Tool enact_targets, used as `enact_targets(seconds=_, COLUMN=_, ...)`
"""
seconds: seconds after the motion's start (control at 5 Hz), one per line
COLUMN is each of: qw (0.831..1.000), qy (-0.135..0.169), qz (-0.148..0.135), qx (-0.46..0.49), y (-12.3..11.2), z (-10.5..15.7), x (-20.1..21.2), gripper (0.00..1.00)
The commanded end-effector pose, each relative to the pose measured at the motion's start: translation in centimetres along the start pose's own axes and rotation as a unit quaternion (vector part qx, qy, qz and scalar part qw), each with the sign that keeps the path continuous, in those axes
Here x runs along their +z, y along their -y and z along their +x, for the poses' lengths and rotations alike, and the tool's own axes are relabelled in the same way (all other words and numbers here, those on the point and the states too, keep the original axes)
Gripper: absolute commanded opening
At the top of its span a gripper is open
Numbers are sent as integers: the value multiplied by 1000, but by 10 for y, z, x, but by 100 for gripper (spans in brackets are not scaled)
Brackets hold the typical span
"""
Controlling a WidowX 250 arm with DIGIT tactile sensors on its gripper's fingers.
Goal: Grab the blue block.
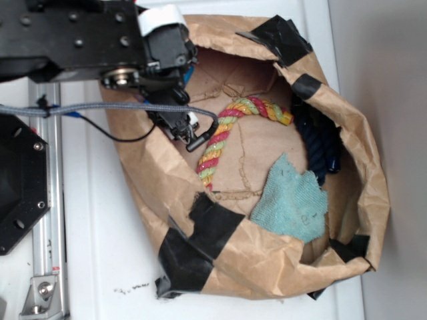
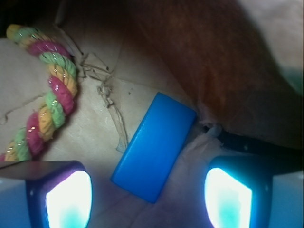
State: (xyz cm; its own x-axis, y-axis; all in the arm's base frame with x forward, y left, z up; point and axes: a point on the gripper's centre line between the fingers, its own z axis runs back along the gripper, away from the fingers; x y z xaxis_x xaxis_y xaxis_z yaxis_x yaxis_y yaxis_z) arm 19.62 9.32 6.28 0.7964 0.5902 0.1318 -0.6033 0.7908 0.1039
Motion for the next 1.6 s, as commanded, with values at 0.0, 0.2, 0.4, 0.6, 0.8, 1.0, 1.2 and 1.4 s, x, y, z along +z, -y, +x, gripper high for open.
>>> enact_targets(seconds=0.0, qw=999, qy=11, qz=-16, qx=37, y=-14, z=30, x=-28, gripper=100)
enact_targets(seconds=0.2, qw=999, qy=1, qz=-34, qx=35, y=0, z=26, x=-40, gripper=100)
enact_targets(seconds=0.4, qw=998, qy=-14, qz=-53, qx=33, y=12, z=16, x=-45, gripper=100)
enact_targets(seconds=0.6, qw=999, qy=-14, qz=-42, qx=23, y=17, z=6, x=-47, gripper=100)
enact_targets(seconds=0.8, qw=998, qy=-22, qz=-48, qx=30, y=14, z=0, x=-49, gripper=100)
enact_targets(seconds=1.0, qw=996, qy=-57, qz=-35, qx=51, y=13, z=-10, x=-47, gripper=100)
enact_targets(seconds=1.2, qw=989, qy=-97, qz=15, qx=111, y=-2, z=-25, x=-44, gripper=100)
enact_targets(seconds=1.4, qw=985, qy=-104, qz=37, qx=130, y=-7, z=-30, x=-39, gripper=100)
